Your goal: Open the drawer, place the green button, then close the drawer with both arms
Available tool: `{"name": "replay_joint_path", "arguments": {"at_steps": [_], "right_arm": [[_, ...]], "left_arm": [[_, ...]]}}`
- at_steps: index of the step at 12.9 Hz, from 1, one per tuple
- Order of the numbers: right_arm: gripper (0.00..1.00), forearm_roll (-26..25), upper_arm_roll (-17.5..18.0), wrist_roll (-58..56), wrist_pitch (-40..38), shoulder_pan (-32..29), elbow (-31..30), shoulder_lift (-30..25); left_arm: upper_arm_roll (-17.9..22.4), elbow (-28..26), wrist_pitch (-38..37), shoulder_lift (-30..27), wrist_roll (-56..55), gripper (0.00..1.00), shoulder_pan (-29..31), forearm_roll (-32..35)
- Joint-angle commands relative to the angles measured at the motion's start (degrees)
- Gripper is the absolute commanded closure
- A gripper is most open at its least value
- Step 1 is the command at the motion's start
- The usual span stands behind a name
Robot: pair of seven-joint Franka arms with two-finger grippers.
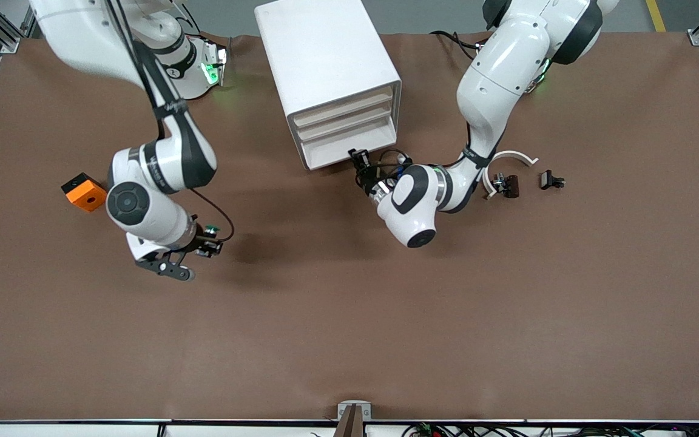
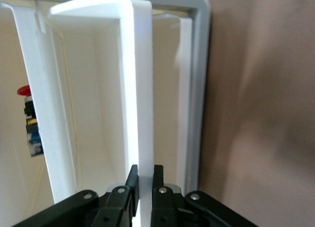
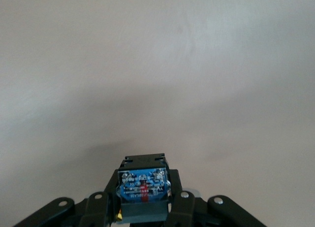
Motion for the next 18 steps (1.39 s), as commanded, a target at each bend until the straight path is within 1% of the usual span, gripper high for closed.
{"name": "replay_joint_path", "arguments": {"at_steps": [1, 4, 5, 7, 8, 9, 10, 11, 12, 14, 16, 18], "right_arm": [[1.00, 0.52, -0.44, 13.25, -5.33, 6.44, 2.67, -2.03], [1.00, 0.78, -0.35, 28.38, -7.01, 14.35, 4.17, -2.92], [1.00, 0.87, -0.35, 32.34, -6.84, 16.81, 4.26, -2.92], [1.00, 2.88, -0.44, 38.59, -6.57, 21.12, 4.79, -2.83], [1.00, 3.07, -0.44, 41.57, -6.40, 23.06, 4.79, -2.83], [1.00, 3.07, -0.44, 44.74, -6.22, 24.73, 4.79, -2.74], [1.00, 3.16, -0.44, 48.16, -5.79, 26.66, 4.79, -2.66], [1.00, 3.07, -0.44, 51.68, -4.82, 28.51, 4.70, -2.48], [1.00, 3.07, -0.44, 55.11, -3.86, 30.53, 4.70, -2.39], [1.00, 2.98, -0.53, 60.04, -0.53, 33.78, 4.70, -1.52], [1.00, 2.89, -0.53, 62.16, 2.90, 35.55, 4.79, 0.50], [1.00, 2.37, -0.61, 63.57, 5.64, 37.04, 4.87, 3.22]], "left_arm": [[2.49, 3.64, 0.79, 0.56, 0.39, 1.00, -0.06, -0.49], [3.20, 5.57, 2.46, 0.47, 0.57, 1.00, 1.69, -0.32], [4.42, 6.27, 2.64, 0.39, 0.65, 1.00, 1.87, -0.32], [6.44, 7.86, 2.90, 0.47, 1.44, 1.00, 1.88, -0.32], [7.41, 8.30, 3.34, 0.39, 2.23, 0.92, 1.88, -0.32], [7.94, 8.30, 4.21, 0.13, 3.19, 0.90, 1.88, -0.40], [8.29, 8.56, 4.57, 0.12, 4.25, 0.82, 2.05, -0.40], [8.38, 9.09, 4.58, 0.30, 5.30, 0.43, 2.14, -0.40], [8.82, 9.18, 4.58, 0.12, 5.49, 0.01, 2.14, -0.40], [9.61, 10.23, 4.49, -0.23, 5.75, 0.00, 2.14, -0.32], [10.23, 11.55, 4.31, -0.32, 8.11, 0.00, 2.14, -0.23], [10.84, 12.69, 3.96, -1.36, 11.10, 0.00, 2.14, 2.39]]}}
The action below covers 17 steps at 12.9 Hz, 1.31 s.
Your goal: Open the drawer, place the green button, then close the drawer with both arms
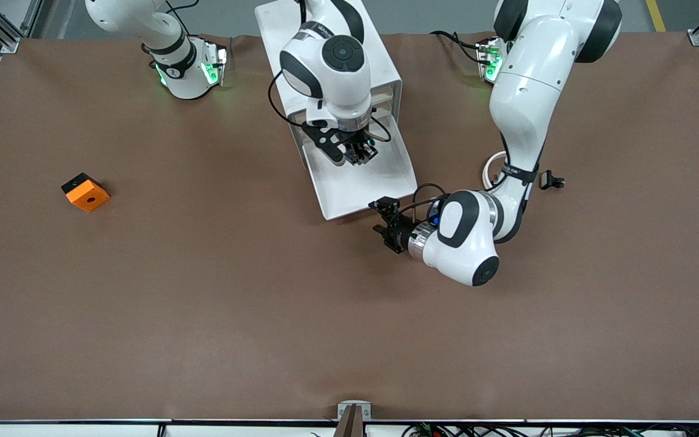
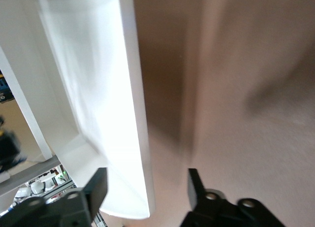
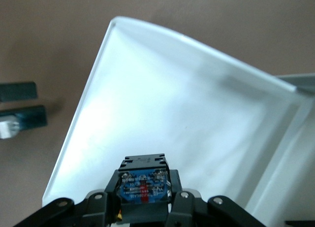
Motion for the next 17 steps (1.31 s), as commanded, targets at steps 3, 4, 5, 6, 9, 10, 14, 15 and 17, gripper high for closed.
{"name": "replay_joint_path", "arguments": {"at_steps": [3, 4, 5, 6, 9, 10, 14, 15, 17], "right_arm": [[1.00, -0.24, -0.86, 2.18, 2.81, 1.81, 2.68, 5.81], [1.00, -0.24, -0.86, 2.18, 2.89, 1.81, 3.03, 6.42], [1.00, -0.24, -0.86, 2.18, 2.81, 1.81, 3.65, 6.95], [1.00, -0.24, -0.86, 2.18, 2.81, 1.81, 4.26, 7.39], [0.00, -0.50, -1.03, 1.83, 2.72, 1.38, 5.41, 7.92], [0.00, -0.51, -1.03, 1.48, 2.63, 0.94, 6.02, 7.92], [0.00, -0.59, -1.21, -2.55, 0.44, -1.78, 8.74, 7.57], [0.00, -0.59, -1.21, -5.26, -1.66, -2.92, 10.06, 7.57], [0.00, -0.51, -1.21, -12.11, -6.14, -5.73, 12.61, 7.31]], "left_arm": [[0.70, 3.70, -0.67, -1.40, 9.05, 0.00, 1.52, 4.08], [0.70, 4.24, -0.67, -1.40, 12.13, 0.00, 2.49, 4.08], [0.78, 4.24, -0.67, -1.40, 14.68, 0.00, 3.89, 4.17], [0.96, 4.24, -0.67, -1.48, 16.79, 0.00, 4.69, 4.34], [2.19, 4.24, -0.75, -2.53, 20.41, 0.00, 5.05, 9.50], [2.28, 4.15, -0.76, -3.06, 21.46, 0.00, 4.79, 15.53], [2.01, 4.15, -0.14, -4.03, 33.74, 0.00, 4.35, 28.51], [2.36, 4.07, -0.14, -4.73, 37.69, 0.00, 4.52, 28.95], [2.28, 3.98, 0.21, -5.26, 46.04, 0.00, 4.79, 29.74]]}}
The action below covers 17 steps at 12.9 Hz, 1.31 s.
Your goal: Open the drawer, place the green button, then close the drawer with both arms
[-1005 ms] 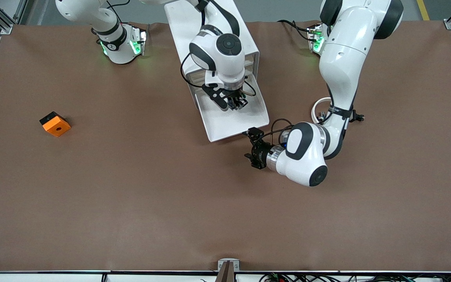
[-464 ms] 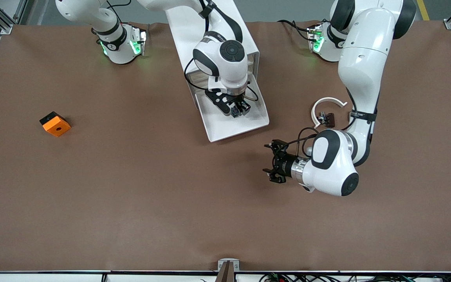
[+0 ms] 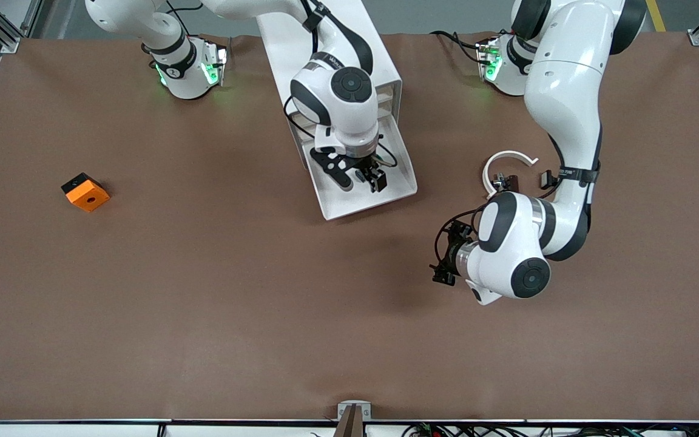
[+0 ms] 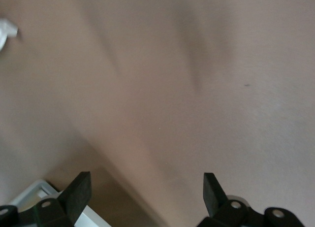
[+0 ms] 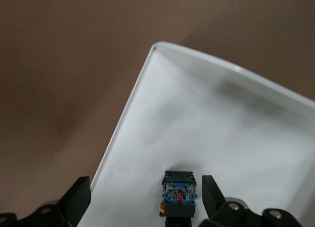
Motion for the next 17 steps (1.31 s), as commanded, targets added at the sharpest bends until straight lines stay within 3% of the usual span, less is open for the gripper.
{"name": "replay_joint_path", "arguments": {"at_steps": [1, 4, 6, 12, 17], "right_arm": [[0.00, -0.16, 0.64, -9.42, -5.75, -4.66, 3.82, 0.00], [0.00, -0.15, 0.64, -22.94, -9.79, -11.42, 3.91, -2.99], [0.00, -0.15, 0.64, -31.38, -12.69, -16.08, 3.91, -4.65], [0.00, -0.59, 0.46, -60.73, -21.22, -30.58, 3.91, -9.75], [0.00, -3.75, 0.46, -78.43, -26.41, -41.49, 3.91, -13.36]], "left_arm": [[0.55, -0.94, 0.75, -1.70, 10.84, 0.00, -0.62, 2.33], [-0.32, -1.55, 3.82, -2.75, 20.95, 0.00, -2.72, 7.24], [-1.64, -5.49, 7.68, -4.76, 28.51, 0.00, -4.39, 10.23], [-2.35, -22.53, 28.67, -9.51, 29.78, 0.00, -10.73, 13.67], [-7.79, -28.26, 29.94, -11.97, 29.17, 0.00, -10.55, 13.59]]}}
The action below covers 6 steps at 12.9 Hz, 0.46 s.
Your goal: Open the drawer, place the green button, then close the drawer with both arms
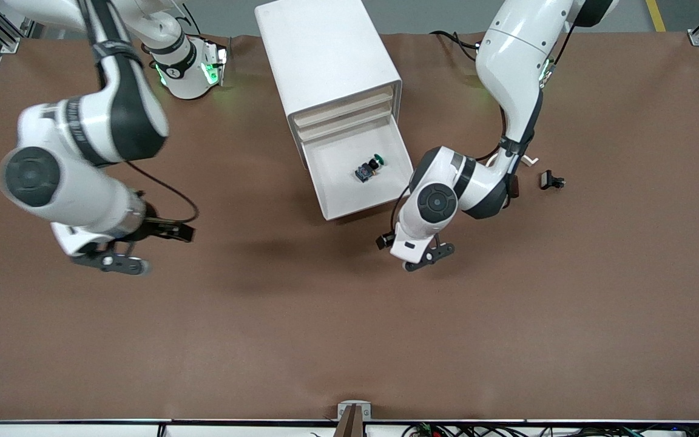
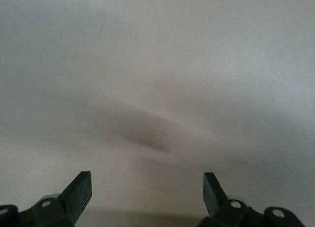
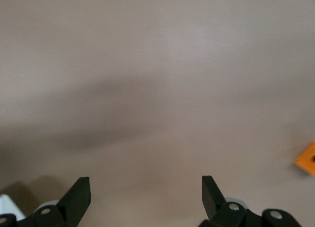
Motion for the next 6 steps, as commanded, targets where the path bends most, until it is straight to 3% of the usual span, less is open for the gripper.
{"name": "replay_joint_path", "arguments": {"at_steps": [1, 3, 6], "right_arm": [[0.00, -2.10, 1.33, -5.86, -2.26, -3.75, -0.46, -2.89], [0.00, -6.83, 1.50, -7.90, -4.89, -3.93, 2.34, -2.37], [0.00, -7.99, 1.41, -8.16, -10.25, -3.85, 6.74, -2.55]], "left_arm": [[-3.15, -7.31, 0.59, -5.02, 0.18, 0.00, 1.07, 0.96], [-5.27, -10.66, -0.11, -6.25, -0.08, 0.00, 1.24, 0.43], [-8.43, -10.67, -5.81, -6.69, -1.65, 0.00, 1.16, -2.71]]}}
